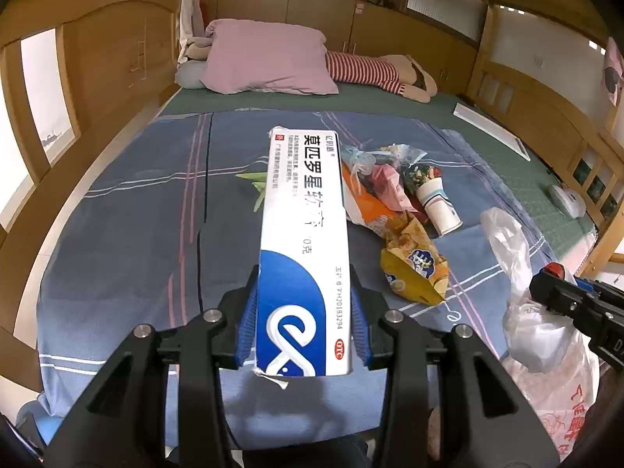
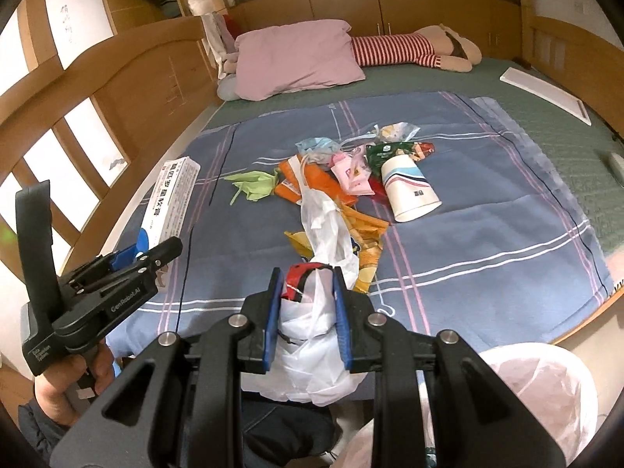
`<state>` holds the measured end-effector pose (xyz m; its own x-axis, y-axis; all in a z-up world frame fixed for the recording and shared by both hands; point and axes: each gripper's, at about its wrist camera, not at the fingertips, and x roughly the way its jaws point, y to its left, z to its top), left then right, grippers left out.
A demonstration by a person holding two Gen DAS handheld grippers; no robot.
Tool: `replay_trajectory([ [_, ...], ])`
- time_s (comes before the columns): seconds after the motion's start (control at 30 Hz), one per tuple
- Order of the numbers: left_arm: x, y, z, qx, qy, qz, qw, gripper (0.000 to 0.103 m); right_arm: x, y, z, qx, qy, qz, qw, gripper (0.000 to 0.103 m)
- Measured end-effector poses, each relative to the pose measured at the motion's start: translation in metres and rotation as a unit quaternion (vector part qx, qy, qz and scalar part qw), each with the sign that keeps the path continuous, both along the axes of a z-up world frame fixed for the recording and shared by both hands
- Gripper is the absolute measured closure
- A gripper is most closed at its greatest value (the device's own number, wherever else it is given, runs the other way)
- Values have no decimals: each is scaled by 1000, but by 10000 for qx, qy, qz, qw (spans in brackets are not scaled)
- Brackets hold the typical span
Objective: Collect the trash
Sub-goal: 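Carry the white bag to the bin and release while left tool drops the box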
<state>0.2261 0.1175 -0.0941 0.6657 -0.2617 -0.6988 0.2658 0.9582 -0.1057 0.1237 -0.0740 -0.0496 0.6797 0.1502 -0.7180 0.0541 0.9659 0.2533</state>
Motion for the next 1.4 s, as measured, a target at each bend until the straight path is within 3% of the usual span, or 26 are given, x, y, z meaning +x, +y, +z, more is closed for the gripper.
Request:
replay_trajectory([
  [0.23, 3, 8, 0, -309, 107, -57, 9994, 62, -2, 0, 1, 73, 19, 27, 10000, 78],
  [0.37, -2, 5, 7, -903, 104, -616, 9940, 62, -15, -13, 7, 33, 45, 33, 10000, 78],
  [0.5, -15, -12, 11, -1257, 176, -1220, 9844, 62, -44, -37, 12, -157, 213, -51, 9996, 78],
  [0.6, -24, -33, 6, -1526, 478, -1658, 9731, 62, -70, -58, 3, -267, 562, -189, 9979, 78],
  [0.73, -40, -71, -6, -1449, 677, -2183, 9627, 62, -99, -86, -33, 29, 1350, -367, 9902, 77],
  [0.83, -52, -92, -19, -1486, 894, -2526, 9519, 62, -112, -101, -60, 511, 1815, -450, 9810, 55],
  [0.93, -59, -104, -28, -1499, 1034, -2767, 9435, 62, -128, -130, -52, 886, 1420, -1070, 9801, 40],
  [1.0, -68, -112, -31, -1597, 1156, -3079, 9307, 62, -135, -147, -40, 989, 1186, -1474, 9770, 36],
  [1.1, -91, -135, -32, -1600, 1228, -3737, 9053, 62, -149, -177, -12, 896, 622, -2168, 9701, 35],
  [1.17, -114, -156, -37, -1543, 1334, -4252, 8818, 60, -156, -185, -2, 814, 432, -2381, 9669, 34],
  [1.23, -136, -177, -45, -1316, 1420, -4577, 8678, 53, -157, -193, 4, 764, 327, -2497, 9648, 33],
  [1.27, -141, -183, -49, -1230, 1447, -4641, 8652, 47, -156, -192, 5, 750, 313, -2497, 9649, 32],
  [1.3, -146, -188, -51, -1114, 1451, -4688, 8641, 33, -154, -191, 6, 715, 312, -2485, 9655, 31],
  [1.33, -146, -188, -50, -1082, 1405, -4669, 8663, 27, -152, -189, 7, 690, 319, -2472, 9660, 31],
  [1.4, -140, -182, -45, -1267, 1344, -4534, 8719, 24, -144, -182, 6, 635, 349, -2387, 9684, 31],
])
